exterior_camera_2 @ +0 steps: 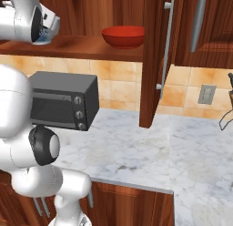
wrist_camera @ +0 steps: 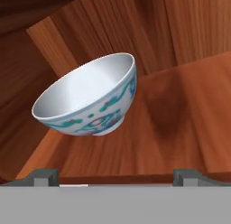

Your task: Move the bowls from the cabinet to the plates on the dining table.

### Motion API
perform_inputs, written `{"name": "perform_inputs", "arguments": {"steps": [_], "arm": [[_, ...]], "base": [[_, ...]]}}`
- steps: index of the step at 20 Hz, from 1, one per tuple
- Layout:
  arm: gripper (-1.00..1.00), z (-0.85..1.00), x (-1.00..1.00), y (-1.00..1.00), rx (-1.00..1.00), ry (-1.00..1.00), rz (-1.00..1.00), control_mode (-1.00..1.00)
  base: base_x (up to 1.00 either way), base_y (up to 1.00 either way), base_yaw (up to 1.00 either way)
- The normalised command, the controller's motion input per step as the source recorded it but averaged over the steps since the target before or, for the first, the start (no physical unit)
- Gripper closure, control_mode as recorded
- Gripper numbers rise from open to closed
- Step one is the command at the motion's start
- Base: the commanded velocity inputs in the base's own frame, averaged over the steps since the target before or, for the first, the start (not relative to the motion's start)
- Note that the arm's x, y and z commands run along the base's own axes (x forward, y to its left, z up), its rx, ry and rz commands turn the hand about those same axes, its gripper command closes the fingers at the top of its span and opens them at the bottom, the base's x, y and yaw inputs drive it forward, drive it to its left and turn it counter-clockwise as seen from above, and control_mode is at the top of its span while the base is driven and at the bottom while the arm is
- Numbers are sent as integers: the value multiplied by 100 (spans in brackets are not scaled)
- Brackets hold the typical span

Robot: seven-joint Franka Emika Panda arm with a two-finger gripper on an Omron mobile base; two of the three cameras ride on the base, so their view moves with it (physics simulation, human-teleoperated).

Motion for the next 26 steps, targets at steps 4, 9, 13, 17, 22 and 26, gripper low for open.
{"name": "perform_inputs", "arguments": {"steps": [4,9,13,17,22,26], "arm": [[-100,0,53,6,0,0,0,-100],[-100,0,53,5,0,0,-1,-100],[-100,0,53,6,0,0,-1,-100],[-100,0,46,10,0,0,0,-100],[-100,0,41,15,0,0,0,-100],[-100,0,33,10,0,1,0,-100]], "base": [[0,0,0],[0,0,0],[0,0,0],[0,0,0],[0,0,0],[0,0,0]]}}
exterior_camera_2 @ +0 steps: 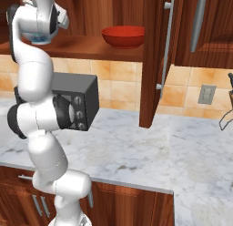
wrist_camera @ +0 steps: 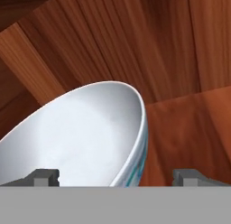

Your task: Move the bowls from the cabinet to the plates on the dining table.

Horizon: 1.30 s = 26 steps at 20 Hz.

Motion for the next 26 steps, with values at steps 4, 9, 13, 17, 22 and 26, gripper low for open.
{"name": "perform_inputs", "arguments": {"steps": [4,9,13,17,22,26], "arm": [[-100,0,22,1,0,2,0,-100],[-100,-2,11,0,0,1,0,-100],[-100,-5,0,3,0,0,0,-100],[-100,-6,0,1,0,0,0,-100],[-100,-9,-8,-3,0,0,0,-100],[-100,-20,-16,-1,-1,0,0,-100]], "base": [[0,0,0],[0,0,0],[0,0,0],[0,0,0],[0,0,0],[0,0,0]]}}
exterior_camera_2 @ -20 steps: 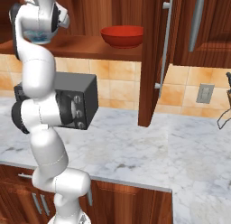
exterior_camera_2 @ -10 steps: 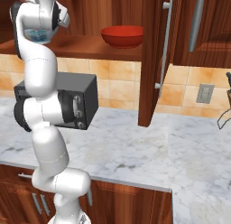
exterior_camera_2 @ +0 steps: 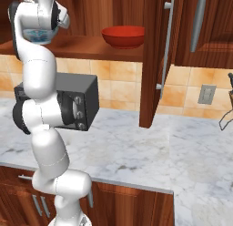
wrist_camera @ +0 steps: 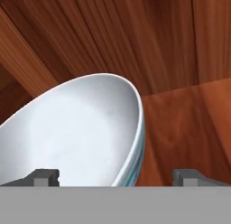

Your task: Move the bowls from the cabinet to the plates on the dining table.

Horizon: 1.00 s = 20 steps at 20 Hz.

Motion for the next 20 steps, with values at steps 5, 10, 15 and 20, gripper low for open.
{"name": "perform_inputs", "arguments": {"steps": [5,10,15,20], "arm": [[-100,-28,-15,0,-4,-3,0,-100],[-100,-27,5,4,-5,-6,0,-100],[-100,-1,4,1,0,0,0,-100],[100,0,4,0,0,0,0,-100]], "base": [[0,0,0],[0,0,0],[0,0,0],[0,0,0]]}}
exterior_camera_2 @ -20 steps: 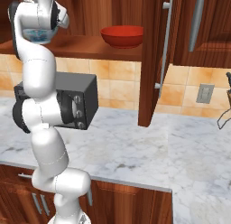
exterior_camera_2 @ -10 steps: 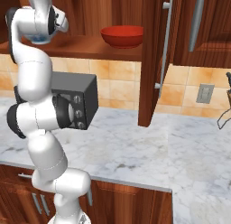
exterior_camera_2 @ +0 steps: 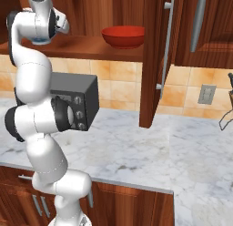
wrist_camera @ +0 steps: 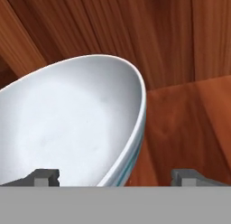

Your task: Move the bowls from the cabinet to the plates on the dining table.

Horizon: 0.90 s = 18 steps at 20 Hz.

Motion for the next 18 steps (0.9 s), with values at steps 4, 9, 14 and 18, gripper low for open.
{"name": "perform_inputs", "arguments": {"steps": [4,9,14,18], "arm": [[100,0,0,0,0,0,0,-100],[100,15,0,-2,0,1,0,-100],[100,46,-21,-18,0,7,0,-100],[100,44,-66,-44,0,-1,0,-100]], "base": [[0,0,0],[0,0,0],[0,0,0],[0,0,0]]}}
